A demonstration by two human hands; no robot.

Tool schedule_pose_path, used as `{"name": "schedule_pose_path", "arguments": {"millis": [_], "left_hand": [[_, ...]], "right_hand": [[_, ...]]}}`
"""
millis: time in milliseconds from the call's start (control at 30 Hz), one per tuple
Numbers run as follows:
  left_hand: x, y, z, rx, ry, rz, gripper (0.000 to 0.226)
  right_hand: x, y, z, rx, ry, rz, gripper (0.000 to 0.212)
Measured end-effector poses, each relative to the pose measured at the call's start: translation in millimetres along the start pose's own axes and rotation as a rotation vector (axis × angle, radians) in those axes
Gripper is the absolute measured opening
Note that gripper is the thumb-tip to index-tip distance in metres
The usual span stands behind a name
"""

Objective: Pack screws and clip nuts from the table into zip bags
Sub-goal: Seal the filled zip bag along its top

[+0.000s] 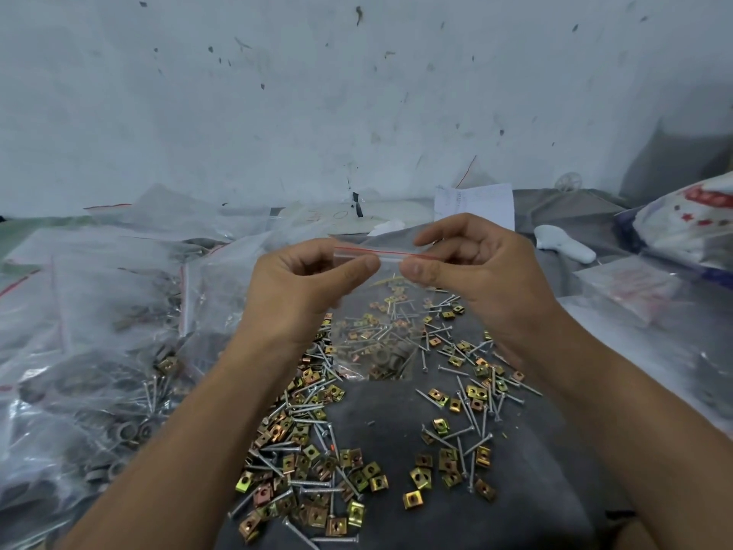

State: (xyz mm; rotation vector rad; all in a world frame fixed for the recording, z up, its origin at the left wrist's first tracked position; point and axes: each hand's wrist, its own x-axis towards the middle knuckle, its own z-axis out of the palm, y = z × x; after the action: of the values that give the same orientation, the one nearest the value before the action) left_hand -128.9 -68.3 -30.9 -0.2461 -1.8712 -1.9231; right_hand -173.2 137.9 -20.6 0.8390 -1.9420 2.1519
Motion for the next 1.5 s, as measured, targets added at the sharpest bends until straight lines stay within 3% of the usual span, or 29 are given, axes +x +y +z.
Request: {"name": "schedule_pose_path", "arguments": {"millis": [167, 500, 767, 1033, 1233, 1500], "left_hand": [[-2.4, -2.1, 1.6, 0.001, 0.016, 0.003, 0.011], [-3.8, -1.2, 5.4, 0.062, -0.059, 0.017, 0.023], [-1.5, -1.2, 4.0, 0.017, 0.050, -0.019, 0.019], [-5.6, 1.1, 2.6, 0.120, -0.084, -0.012, 0.017], [-4.9, 0.7, 2.8, 0.095, -0.053, -0.035, 0.014], [-3.6, 7.4, -1.8, 0.088, 0.043, -0.065, 0.026]], "right_hand": [[-2.0, 1.1, 6.5, 0.032, -0.078, 0.018, 0.031], [-2.1, 3.2, 8.7, 0.002, -0.023, 0.004, 0.027], [-1.3, 3.2, 6.4, -0.035, -0.021, -0.017, 0.028], [-3.9, -0.2, 10.2, -0.020, -0.032, -0.039, 0.031], [-2.2, -3.4, 9.5, -0.060, -0.051, -0.035, 0.029], [3.0, -1.1, -1.3, -0.106, -0.003, -0.012, 0.030]]}}
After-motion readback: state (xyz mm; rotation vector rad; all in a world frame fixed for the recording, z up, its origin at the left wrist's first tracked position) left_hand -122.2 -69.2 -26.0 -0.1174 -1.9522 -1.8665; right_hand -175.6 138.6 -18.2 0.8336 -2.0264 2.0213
